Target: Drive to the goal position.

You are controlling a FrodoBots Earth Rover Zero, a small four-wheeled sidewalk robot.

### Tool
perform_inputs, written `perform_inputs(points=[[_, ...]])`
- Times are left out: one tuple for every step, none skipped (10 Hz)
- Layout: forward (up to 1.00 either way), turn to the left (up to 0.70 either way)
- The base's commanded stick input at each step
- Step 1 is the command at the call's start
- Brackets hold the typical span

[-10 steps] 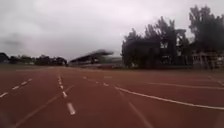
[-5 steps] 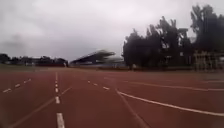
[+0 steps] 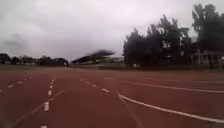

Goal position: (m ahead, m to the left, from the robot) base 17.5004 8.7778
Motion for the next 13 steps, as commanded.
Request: perform_inputs(points=[[0.7, 0.0], [0.7, 0.0], [0.7, 0.0], [0.7, 0.0], [0.7, 0.0], [0.7, 0.0], [0.7, 0.0], [0.7, 0.0], [0.7, 0.0], [0.7, 0.0], [0.7, 0.0], [0.7, 0.0], [0.7, 0.0]])
